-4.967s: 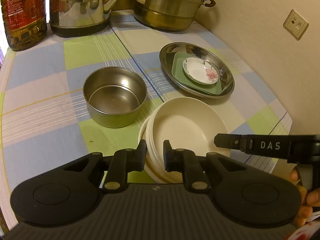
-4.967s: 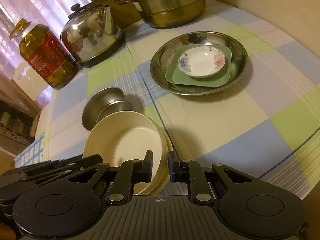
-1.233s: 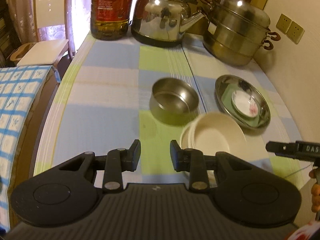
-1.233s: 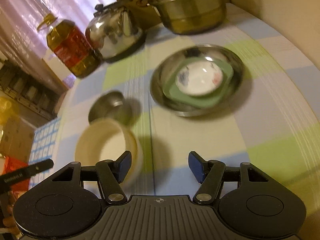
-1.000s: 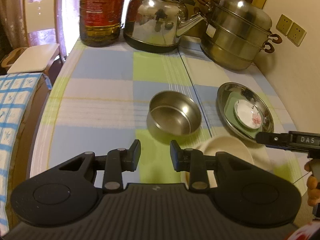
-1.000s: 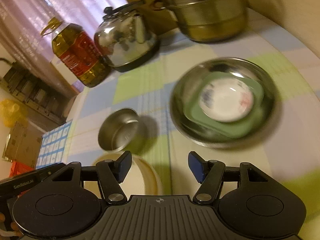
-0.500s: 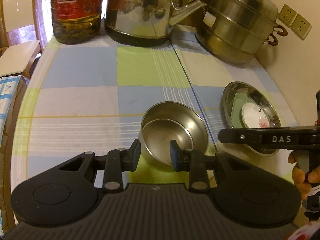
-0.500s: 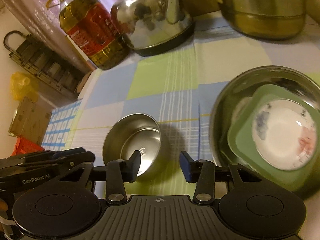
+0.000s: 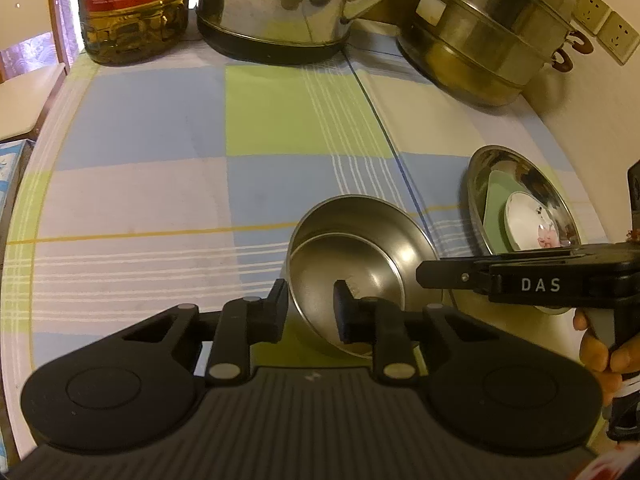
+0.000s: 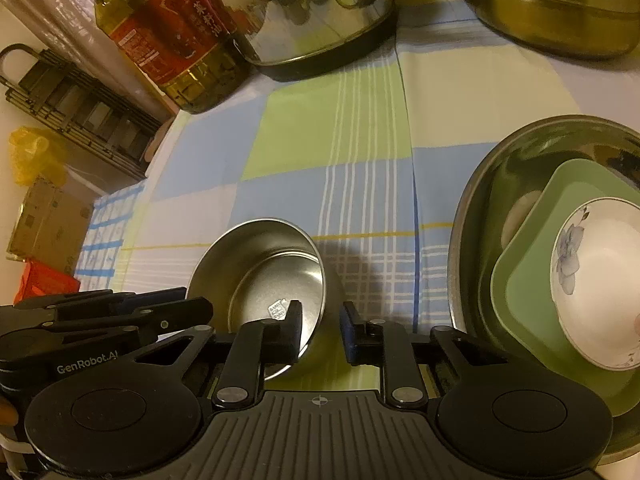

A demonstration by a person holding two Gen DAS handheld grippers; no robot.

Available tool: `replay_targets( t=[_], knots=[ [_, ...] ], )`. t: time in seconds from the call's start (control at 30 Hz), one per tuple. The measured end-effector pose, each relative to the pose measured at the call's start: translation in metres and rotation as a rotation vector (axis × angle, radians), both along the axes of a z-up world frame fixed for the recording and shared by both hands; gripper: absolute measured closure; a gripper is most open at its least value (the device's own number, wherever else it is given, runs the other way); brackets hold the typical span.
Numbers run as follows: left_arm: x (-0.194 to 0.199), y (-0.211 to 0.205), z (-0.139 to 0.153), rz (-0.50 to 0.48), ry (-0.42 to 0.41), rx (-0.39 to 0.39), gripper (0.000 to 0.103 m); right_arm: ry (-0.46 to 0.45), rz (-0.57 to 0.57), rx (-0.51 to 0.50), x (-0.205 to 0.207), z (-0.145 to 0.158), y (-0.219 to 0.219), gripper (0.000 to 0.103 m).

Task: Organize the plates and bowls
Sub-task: 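Grasp the small steel pot rim with the right tool and lift it, then carry the steel pot with the right tool onto the cream bowl and release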

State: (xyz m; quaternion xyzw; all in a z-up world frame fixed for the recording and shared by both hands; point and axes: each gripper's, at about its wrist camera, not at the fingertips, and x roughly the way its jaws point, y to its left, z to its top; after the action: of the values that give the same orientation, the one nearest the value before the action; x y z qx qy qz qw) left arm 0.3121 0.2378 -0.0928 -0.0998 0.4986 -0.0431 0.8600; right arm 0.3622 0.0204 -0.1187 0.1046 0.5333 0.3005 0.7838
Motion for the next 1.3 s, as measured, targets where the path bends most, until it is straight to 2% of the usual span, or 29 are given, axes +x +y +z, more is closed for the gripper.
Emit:
replay_targets(
  t=[0.13,0.3,0.53,0.87,1.1,1.3],
  knots=[
    [0.002,-0.001,-0.001,-0.015,-0.006,0.017,0.084,0.003,0.007,-0.012,-0.001,0.0,0.003,0.091],
    [0.003,0.002,-0.004,-0.019,-0.008,0.021,0.09,-0.004,0.005,-0.035,-0.003,0.001,0.006,0.092],
    [0.001,0.007,0.003,-0.02,-0.036,0.007,0.091,-0.008,-0.026,-0.04,-0.007,0.009,0.011,0.093],
    [-0.01,0.015,0.051,-0.031,-0.154,-0.018,0.091,-0.052,-0.092,0.012,-0.021,0.051,0.004,0.093],
    [-0.038,0.008,0.088,-0.032,-0.232,-0.014,0.091,-0.095,-0.101,0.039,-0.043,0.092,-0.005,0.093],
    [-0.07,-0.004,0.107,-0.023,-0.264,-0.035,0.091,-0.104,-0.093,0.049,-0.07,0.116,-0.021,0.093]
  ],
)
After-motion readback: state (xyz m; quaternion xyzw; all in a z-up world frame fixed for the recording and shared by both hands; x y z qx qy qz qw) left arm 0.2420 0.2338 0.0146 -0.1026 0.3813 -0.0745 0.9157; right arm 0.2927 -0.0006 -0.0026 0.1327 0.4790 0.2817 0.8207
